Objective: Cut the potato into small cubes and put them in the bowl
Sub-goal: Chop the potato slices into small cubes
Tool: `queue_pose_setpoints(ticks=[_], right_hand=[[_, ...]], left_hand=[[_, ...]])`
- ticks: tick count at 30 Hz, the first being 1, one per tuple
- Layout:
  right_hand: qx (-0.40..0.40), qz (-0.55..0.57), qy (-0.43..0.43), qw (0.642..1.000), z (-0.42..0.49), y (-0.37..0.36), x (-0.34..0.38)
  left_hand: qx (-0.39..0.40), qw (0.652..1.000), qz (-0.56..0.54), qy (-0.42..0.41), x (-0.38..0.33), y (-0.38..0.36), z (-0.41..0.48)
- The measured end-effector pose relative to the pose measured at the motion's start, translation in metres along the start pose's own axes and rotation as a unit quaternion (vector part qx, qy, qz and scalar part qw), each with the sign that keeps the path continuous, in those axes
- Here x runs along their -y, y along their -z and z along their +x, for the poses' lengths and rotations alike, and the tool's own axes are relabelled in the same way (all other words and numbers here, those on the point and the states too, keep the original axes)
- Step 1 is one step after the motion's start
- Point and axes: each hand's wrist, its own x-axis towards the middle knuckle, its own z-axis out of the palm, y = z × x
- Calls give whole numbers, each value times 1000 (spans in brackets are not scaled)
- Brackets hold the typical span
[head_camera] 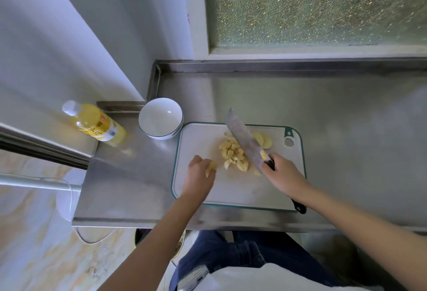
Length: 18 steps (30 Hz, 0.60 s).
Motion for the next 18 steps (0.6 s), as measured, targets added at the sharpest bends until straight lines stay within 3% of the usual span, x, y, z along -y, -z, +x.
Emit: queue_pose_setpoints(ticks=[6,14,18], right_hand=[[50,-12,14,999,-2,-51,21],[47,-28,-1,999,2,-73,25],[14,-24,-22,999,5,-67,20]], left_hand=[[-32,998,15,56,23,23,6],[70,995,28,61,10,16,20],[73,995,64,25,20,15,18]])
